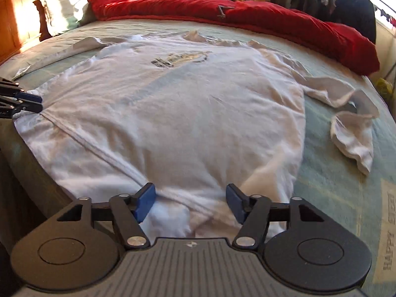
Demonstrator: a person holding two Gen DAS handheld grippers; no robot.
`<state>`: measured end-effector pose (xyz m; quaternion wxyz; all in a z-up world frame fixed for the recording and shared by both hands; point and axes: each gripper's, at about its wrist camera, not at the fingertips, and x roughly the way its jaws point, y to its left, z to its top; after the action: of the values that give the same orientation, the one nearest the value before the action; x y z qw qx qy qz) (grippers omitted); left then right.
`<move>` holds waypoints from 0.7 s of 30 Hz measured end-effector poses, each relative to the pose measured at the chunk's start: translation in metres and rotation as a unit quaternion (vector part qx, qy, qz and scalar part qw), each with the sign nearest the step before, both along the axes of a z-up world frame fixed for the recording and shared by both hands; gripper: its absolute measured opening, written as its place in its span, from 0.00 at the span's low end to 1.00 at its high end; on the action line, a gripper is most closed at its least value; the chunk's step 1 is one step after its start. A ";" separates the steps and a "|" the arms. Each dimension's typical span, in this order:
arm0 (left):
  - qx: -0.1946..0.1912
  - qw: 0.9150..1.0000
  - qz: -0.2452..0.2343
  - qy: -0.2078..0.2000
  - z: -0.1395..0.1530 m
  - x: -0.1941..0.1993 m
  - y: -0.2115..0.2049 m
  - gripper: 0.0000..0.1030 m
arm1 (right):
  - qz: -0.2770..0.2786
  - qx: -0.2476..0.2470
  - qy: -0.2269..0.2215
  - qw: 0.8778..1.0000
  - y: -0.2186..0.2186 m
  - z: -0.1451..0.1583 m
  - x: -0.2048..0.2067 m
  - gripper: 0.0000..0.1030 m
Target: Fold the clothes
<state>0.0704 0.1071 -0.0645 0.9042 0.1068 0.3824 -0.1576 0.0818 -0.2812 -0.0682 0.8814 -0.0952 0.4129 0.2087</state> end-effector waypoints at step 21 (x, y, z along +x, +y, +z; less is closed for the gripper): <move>-0.057 0.997 0.049 -0.012 -0.008 0.063 -0.030 0.40 | -0.070 0.068 -0.030 0.995 0.006 -0.005 0.058 0.80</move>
<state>0.1338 0.0769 -0.0728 0.9202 0.0384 0.3663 -0.1329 0.1399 -0.2751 -0.0729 0.9102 -0.0115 0.3770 0.1711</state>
